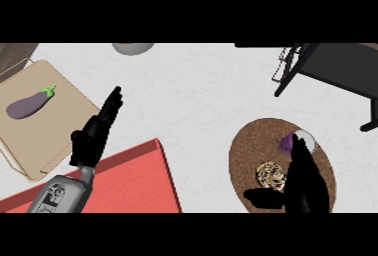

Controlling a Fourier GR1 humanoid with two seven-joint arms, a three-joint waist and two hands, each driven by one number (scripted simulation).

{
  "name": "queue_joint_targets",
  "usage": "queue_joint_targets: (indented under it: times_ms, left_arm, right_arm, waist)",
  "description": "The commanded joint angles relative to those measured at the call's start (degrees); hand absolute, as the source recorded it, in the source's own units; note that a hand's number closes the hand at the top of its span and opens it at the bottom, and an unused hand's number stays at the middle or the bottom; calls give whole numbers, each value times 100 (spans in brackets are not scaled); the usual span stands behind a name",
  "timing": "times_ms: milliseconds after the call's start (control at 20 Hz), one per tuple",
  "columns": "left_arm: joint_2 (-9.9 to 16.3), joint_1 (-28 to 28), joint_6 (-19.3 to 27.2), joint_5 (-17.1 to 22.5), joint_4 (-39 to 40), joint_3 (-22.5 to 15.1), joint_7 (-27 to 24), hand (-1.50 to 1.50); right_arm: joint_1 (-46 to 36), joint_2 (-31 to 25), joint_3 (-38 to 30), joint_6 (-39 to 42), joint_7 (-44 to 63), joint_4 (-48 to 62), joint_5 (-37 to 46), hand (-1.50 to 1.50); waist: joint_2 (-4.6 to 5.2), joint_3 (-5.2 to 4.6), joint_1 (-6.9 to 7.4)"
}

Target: Pick the cupcake from the placemat and place it in the tiered shelf

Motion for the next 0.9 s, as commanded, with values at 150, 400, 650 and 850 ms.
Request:
queue_joint_targets:
  times_ms: [150,400,650,850]
  left_arm:
    - [18,62,-296,-39,-18,233,-102,0]
    - [-153,95,-255,-228,-45,218,-32,0]
    - [-384,78,-299,-353,42,203,-125,0]
    - [-453,321,-110,-593,-223,202,48,0]
  right_arm:
    - [-135,288,-408,237,434,232,128,-150]
    - [99,308,-149,-166,396,637,206,-150]
    - [-274,310,-232,-73,536,794,40,-150]
    - [222,246,-793,-380,-666,1238,-216,-150]
  waist:
    - [1,1,3]
    - [2,2,7]
    - [3,1,11]
    - [-1,4,10]
